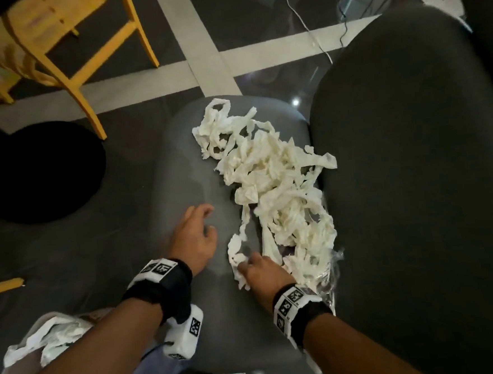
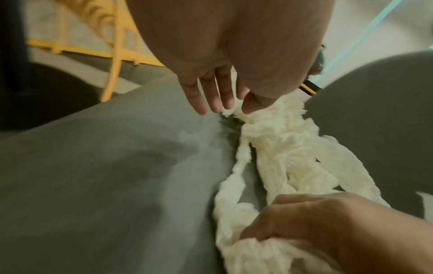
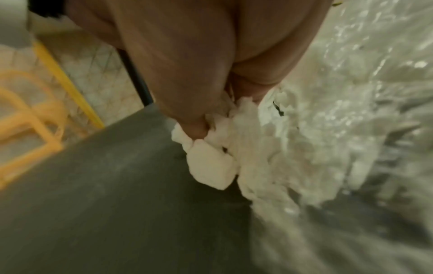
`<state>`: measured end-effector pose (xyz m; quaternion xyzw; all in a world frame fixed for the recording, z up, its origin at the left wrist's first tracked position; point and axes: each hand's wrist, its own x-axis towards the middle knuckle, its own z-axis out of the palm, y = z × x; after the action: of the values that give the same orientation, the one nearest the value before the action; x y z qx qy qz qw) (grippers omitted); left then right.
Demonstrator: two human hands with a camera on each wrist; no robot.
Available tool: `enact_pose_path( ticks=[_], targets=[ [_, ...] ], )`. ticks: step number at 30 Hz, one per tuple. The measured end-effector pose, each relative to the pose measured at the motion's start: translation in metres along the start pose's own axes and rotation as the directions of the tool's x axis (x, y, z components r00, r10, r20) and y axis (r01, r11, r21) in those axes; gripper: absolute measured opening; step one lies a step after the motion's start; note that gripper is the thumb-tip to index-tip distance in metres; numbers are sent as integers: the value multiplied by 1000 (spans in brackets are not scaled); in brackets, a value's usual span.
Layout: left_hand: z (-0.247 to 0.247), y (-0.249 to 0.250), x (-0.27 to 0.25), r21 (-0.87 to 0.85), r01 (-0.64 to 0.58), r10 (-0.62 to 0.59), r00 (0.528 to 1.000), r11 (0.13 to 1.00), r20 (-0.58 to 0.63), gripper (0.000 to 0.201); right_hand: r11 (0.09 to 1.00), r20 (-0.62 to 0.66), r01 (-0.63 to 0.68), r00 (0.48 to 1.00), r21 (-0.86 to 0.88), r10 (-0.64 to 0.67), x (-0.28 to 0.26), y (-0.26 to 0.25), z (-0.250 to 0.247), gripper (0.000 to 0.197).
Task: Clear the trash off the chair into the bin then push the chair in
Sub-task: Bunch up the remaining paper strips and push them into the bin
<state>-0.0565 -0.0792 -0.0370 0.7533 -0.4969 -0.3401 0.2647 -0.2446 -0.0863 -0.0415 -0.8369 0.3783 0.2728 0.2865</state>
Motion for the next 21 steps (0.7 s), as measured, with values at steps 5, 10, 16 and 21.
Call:
enact_pose_path(
  ticks=[5,10,16,21],
  targets=[
    [22,66,63,225,-146,124,986,963,109,83,963,-324,30,944,268,61,-5,-5,-14,34],
    [39,61,106,319,-60,12,988,946,151,92,744,-494,9,753,668,435,-12,13,-51,27],
    [25,33,68,209,-4,-2,1000,978,27,16,554,-506,166,668,816,545,-10,16,-80,9],
    [-1,17,1,-394,366,-300,928,843,221,32,576,-551,255,719,776,424,5,-11,-87,21]
  ],
)
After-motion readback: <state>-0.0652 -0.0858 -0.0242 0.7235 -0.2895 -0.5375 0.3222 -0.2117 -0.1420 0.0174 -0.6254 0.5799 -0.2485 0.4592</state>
